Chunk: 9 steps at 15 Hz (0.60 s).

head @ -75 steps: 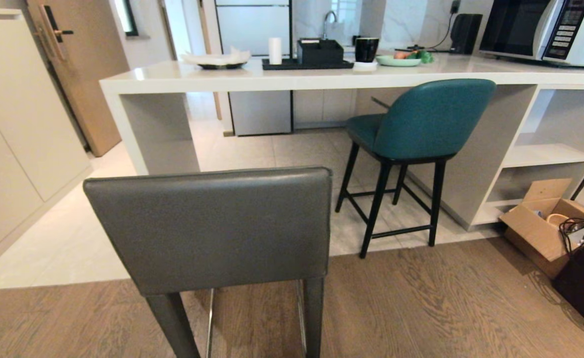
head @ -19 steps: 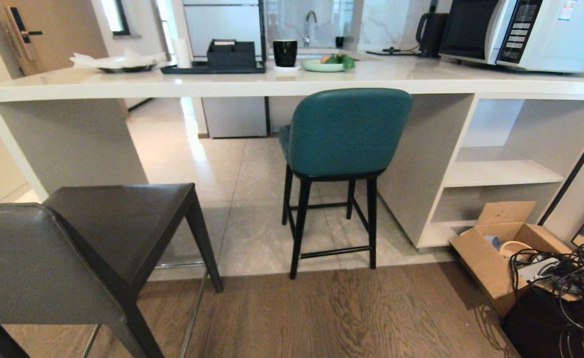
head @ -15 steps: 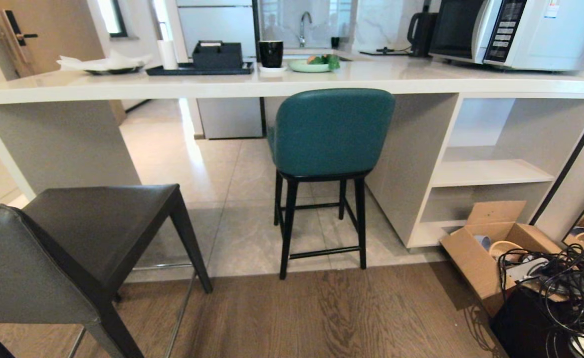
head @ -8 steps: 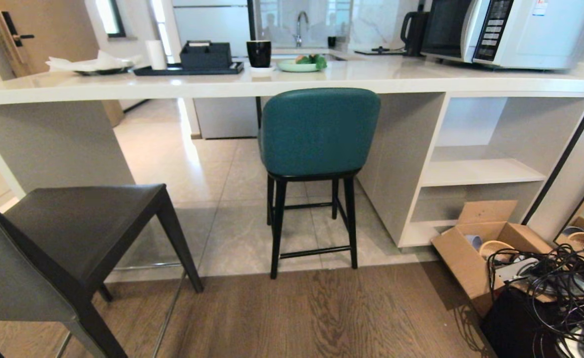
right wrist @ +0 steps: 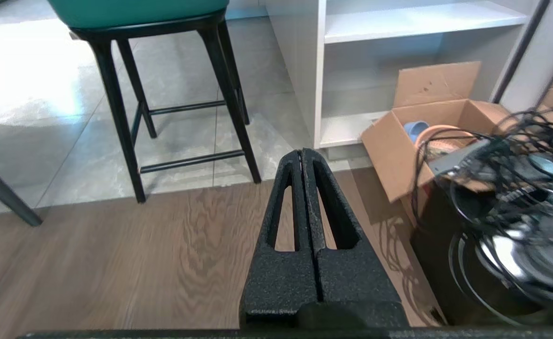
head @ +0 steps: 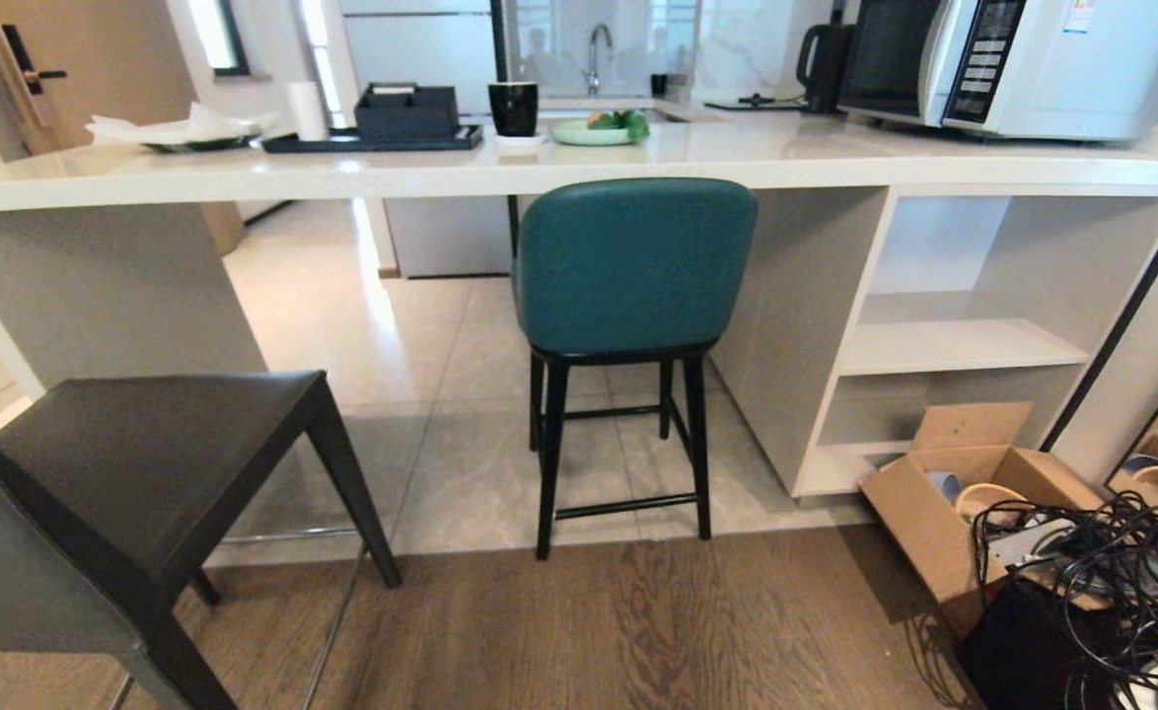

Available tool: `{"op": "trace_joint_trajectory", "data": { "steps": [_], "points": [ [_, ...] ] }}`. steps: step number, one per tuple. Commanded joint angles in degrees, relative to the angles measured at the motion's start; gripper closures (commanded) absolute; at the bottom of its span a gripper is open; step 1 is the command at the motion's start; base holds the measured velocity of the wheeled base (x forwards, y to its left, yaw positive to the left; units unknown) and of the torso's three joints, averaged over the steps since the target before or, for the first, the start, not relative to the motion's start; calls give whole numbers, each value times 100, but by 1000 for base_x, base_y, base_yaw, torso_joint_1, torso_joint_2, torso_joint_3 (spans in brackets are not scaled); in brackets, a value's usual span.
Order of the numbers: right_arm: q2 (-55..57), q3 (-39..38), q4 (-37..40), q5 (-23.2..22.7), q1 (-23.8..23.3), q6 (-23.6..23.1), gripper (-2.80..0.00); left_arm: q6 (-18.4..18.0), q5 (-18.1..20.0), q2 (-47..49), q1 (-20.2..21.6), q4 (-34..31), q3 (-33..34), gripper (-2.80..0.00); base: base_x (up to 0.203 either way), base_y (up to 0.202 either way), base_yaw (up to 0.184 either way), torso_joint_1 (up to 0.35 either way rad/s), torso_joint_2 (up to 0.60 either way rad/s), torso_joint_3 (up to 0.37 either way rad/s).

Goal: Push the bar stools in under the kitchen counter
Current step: Pull the blue chair out from under the dining table

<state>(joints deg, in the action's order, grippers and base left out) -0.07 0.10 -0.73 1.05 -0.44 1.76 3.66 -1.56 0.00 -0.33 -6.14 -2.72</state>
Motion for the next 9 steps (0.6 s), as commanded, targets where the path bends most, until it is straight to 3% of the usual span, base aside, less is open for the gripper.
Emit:
{"op": "trace_joint_trajectory", "data": {
  "steps": [1,9],
  "points": [
    [7,0,-6,1,0,0,0,3,-2,3,-2,-1,-1,0,194,-1,0,3,-2,2],
    [7,-1,-6,1,0,-9,0,3,-2,9,-2,-1,-1,0,194,0,1,2,2,1]
  ]
}}
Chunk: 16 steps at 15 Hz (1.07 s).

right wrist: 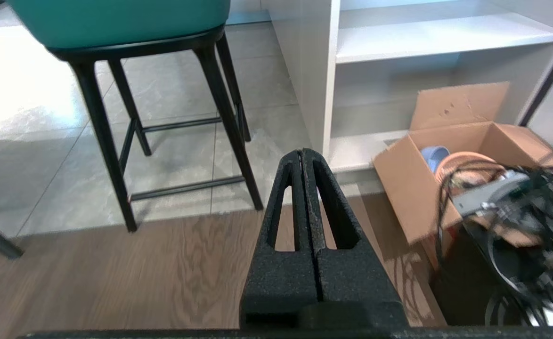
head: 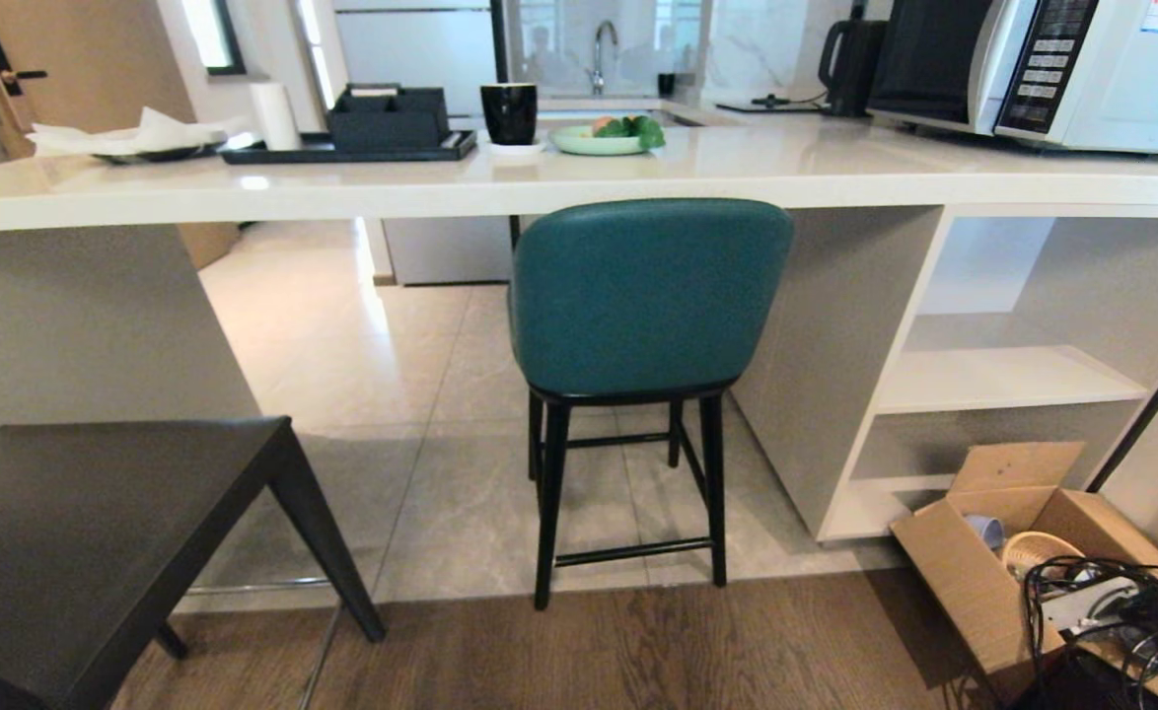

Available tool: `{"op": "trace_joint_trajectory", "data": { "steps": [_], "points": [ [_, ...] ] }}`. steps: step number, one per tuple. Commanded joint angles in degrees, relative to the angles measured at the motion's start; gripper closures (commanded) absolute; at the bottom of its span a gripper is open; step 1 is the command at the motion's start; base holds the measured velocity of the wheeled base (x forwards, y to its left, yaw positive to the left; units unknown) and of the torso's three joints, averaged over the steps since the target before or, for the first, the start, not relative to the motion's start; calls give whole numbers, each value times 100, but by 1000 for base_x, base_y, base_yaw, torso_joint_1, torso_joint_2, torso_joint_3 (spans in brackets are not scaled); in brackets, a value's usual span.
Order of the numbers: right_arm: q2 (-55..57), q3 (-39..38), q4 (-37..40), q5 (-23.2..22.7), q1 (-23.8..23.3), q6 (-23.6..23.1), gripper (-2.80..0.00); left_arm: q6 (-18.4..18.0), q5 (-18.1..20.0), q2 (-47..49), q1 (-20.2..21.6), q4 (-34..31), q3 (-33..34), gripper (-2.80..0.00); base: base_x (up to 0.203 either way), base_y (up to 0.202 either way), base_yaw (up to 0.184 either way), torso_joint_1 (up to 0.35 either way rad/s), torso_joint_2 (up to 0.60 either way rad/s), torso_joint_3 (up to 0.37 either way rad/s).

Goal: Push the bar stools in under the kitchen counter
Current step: Pull the blue chair out from under the dining table

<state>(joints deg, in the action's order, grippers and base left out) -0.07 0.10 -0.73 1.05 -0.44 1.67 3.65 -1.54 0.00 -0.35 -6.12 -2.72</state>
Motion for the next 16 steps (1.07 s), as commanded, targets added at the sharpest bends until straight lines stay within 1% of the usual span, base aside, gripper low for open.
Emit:
{"op": "trace_joint_trajectory", "data": {
  "steps": [1,16],
  "points": [
    [7,-1,-6,1,0,0,0,4,-5,9,0,-3,-1,0,193,0,3,2,2,1],
    [7,-1,-6,1,0,0,0,4,-5,9,0,-3,-1,0,195,0,1,2,4,2]
  ]
}}
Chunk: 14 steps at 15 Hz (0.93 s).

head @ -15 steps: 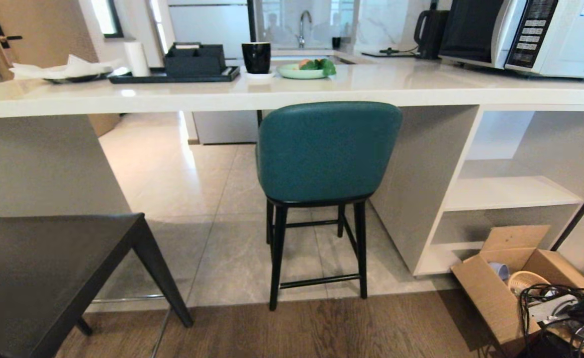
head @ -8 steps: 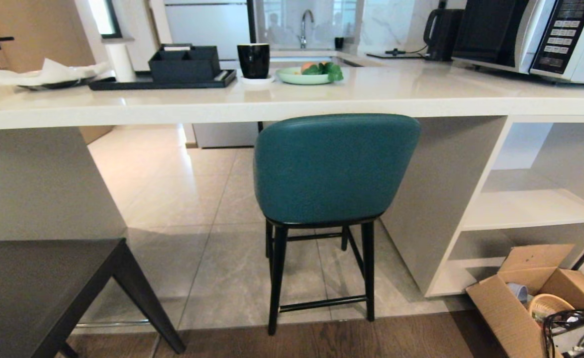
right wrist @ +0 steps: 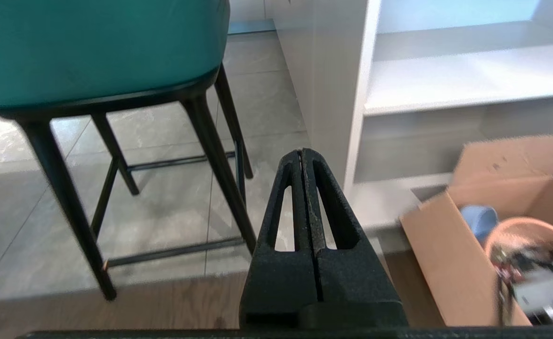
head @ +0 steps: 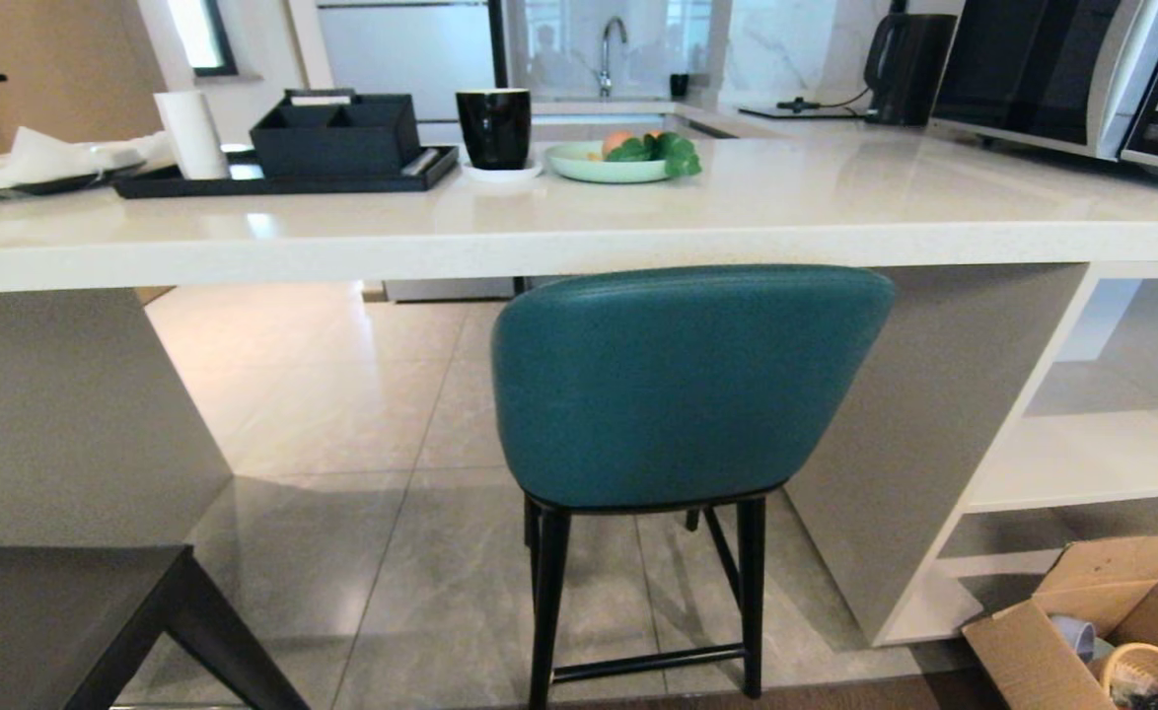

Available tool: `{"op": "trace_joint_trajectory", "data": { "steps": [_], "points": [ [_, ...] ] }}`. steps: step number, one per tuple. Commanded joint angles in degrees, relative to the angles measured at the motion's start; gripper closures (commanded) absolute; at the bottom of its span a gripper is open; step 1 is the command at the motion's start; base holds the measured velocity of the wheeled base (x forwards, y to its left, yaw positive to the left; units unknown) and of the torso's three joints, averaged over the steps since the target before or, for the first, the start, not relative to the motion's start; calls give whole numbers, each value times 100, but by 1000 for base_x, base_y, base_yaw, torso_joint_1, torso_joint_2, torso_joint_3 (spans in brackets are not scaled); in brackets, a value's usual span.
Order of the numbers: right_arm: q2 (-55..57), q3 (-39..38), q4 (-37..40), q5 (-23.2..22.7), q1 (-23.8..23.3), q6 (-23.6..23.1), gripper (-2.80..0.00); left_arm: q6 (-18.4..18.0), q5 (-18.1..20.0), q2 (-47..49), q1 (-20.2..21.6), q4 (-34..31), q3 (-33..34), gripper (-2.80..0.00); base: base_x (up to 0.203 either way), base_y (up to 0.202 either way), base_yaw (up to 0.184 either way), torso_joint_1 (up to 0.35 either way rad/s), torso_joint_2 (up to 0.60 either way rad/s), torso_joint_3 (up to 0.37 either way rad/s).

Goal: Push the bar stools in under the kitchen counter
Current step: Pull the blue chair out from under the dining table

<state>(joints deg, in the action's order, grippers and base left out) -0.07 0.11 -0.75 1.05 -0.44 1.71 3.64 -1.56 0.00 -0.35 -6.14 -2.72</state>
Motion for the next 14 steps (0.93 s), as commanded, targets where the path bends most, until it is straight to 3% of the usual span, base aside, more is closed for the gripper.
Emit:
{"op": "trace_joint_trajectory", "data": {
  "steps": [1,8,14],
  "points": [
    [7,-2,-4,1,0,1,0,6,-2,9,0,-1,-1,0,194,0,2,3,2,5],
    [7,0,-4,1,0,-4,0,14,-2,9,0,-1,-1,0,185,0,1,2,2,2],
    [-1,-2,-13,-23,-8,-50,0,6,-2,9,9,-1,-1,0,10,0,1,0,0,1]
  ]
}}
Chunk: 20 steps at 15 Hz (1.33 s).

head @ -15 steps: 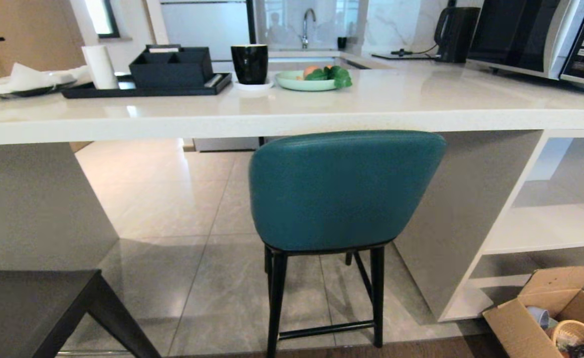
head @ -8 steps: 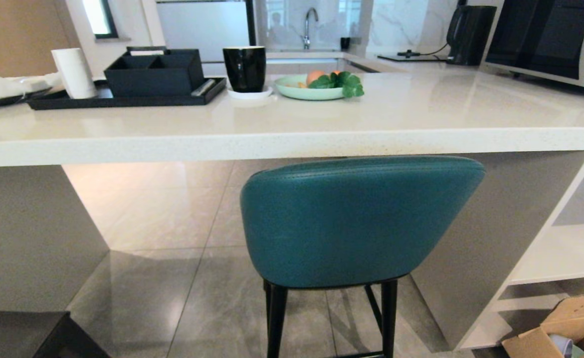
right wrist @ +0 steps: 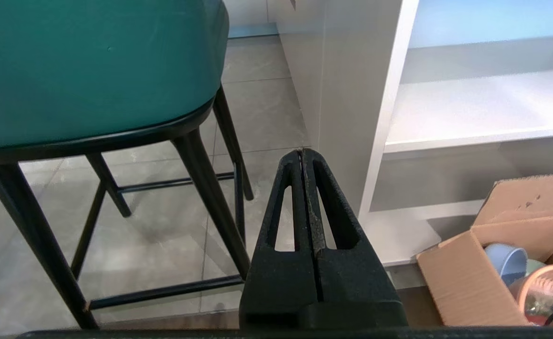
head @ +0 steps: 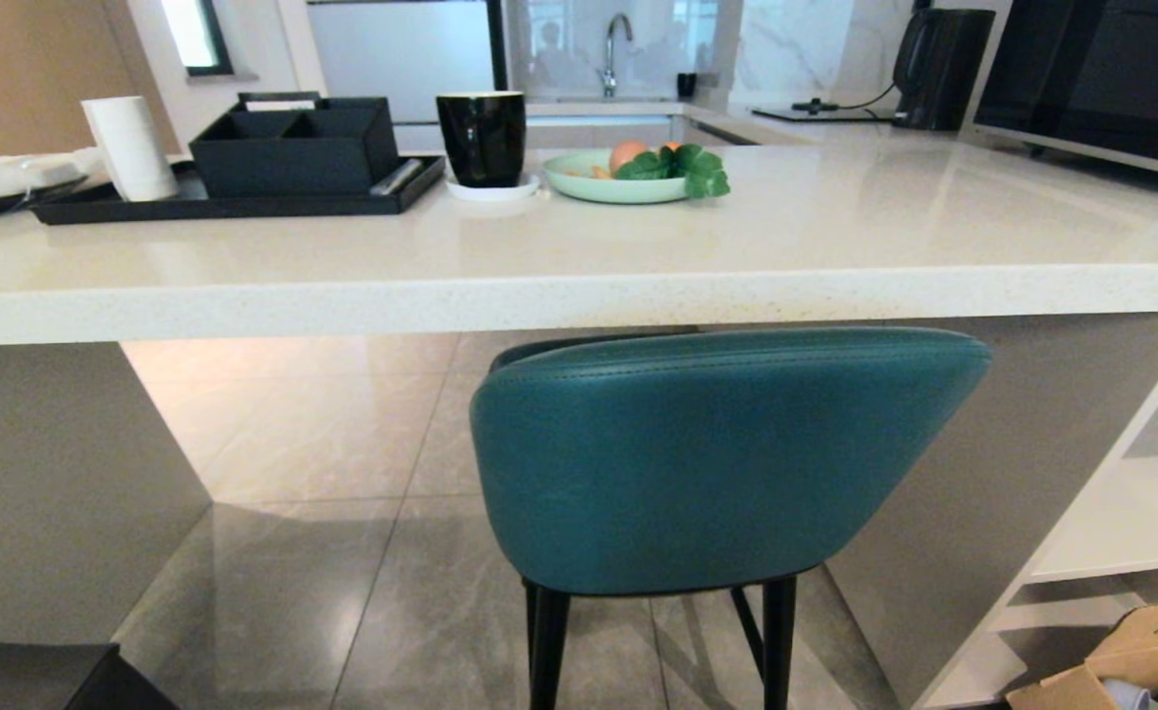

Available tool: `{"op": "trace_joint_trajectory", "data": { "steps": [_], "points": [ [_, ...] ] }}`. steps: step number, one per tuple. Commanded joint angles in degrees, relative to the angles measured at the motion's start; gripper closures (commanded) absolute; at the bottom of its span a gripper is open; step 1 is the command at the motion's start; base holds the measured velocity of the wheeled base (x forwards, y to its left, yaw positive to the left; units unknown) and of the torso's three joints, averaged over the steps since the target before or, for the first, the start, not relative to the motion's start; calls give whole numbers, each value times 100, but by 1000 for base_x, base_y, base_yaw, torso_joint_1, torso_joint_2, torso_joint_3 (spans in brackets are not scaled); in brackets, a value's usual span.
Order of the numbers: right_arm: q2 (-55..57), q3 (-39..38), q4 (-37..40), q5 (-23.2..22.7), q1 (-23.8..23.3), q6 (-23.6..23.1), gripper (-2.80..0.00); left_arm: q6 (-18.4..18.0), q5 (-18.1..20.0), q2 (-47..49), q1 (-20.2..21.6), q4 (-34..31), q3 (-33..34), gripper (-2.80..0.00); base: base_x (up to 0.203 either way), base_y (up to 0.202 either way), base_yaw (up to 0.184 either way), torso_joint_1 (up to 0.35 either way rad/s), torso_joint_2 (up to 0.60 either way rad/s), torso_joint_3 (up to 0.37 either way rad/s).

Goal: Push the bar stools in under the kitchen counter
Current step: Pull the blue chair out from under the dining table

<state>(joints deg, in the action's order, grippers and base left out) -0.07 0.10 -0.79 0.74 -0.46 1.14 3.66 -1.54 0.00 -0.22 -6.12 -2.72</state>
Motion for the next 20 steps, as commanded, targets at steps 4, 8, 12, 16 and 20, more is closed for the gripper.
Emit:
{"op": "trace_joint_trajectory", "data": {
  "steps": [4,8,12,16,20],
  "points": [
    [35,193,43,-15,-1,-174,0,16,77,470,2,83,-448,0,0,0,0,0,0,0],
    [1567,780,-217,-123,216,241,0,38,143,3150,-44,2028,-664,0,0,0,0,0,0,0],
    [4348,1120,-1957,-138,404,562,0,29,127,6395,-637,5007,-901,0,0,0,0,0,0,0],
    [7493,1236,-4784,-241,131,592,0,136,66,8389,-1630,7019,-1491,0,0,0,0,0,0,0],
    [9980,1114,-7654,-1863,-794,598,0,429,246,8918,-2250,7995,-1517,0,0,0,0,0,0,0]
  ]
}}
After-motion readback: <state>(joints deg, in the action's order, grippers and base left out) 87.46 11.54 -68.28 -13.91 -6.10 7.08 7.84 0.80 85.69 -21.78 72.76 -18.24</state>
